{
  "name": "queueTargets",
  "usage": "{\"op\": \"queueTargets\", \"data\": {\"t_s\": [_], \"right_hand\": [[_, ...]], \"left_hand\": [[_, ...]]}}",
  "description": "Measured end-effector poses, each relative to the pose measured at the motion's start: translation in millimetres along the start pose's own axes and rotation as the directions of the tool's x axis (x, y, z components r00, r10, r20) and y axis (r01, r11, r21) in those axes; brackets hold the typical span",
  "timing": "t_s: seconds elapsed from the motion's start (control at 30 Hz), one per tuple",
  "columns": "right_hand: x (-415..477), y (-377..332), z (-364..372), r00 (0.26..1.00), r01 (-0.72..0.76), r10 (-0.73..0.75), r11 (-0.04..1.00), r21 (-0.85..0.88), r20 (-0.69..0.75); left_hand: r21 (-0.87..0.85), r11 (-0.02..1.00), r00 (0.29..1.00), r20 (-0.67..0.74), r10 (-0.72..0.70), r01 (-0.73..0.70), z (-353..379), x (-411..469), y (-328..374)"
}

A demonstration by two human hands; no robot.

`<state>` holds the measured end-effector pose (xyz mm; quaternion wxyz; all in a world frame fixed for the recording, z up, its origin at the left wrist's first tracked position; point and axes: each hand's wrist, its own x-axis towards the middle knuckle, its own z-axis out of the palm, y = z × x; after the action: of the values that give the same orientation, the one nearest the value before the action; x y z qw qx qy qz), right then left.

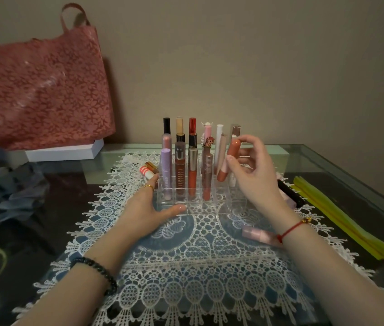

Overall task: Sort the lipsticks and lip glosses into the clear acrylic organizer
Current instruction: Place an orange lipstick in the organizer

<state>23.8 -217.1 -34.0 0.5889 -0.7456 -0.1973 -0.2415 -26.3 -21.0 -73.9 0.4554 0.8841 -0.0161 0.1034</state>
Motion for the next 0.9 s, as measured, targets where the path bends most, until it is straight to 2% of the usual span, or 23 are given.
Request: {"op": "queueTargets", "data": {"t_s": [0.43, 0.57, 0.9], "right_hand": [[-5.2, 17.5, 5.8, 0.996, -0.047, 0.056, 0.992, -0.119, 0.071], [-5.1, 19.6, 6.2, 0.995, -0.051, 0.062, 0.99, -0.132, 0.082], [-5.5, 18.7, 5.5, 0.993, -0.035, 0.052, 0.988, -0.151, 0.11]], "left_hand": [[0.099, 0.995, 0.999, -0.015, 0.035, -0.034, -1.5, 1.7, 0.7], [0.066, 0.998, 1.0, -0.004, 0.005, -0.004, -1.2, 0.9, 1.0], [0.055, 0.998, 1.0, -0.004, 0.031, -0.031, -0.8, 1.3, 1.0]]}}
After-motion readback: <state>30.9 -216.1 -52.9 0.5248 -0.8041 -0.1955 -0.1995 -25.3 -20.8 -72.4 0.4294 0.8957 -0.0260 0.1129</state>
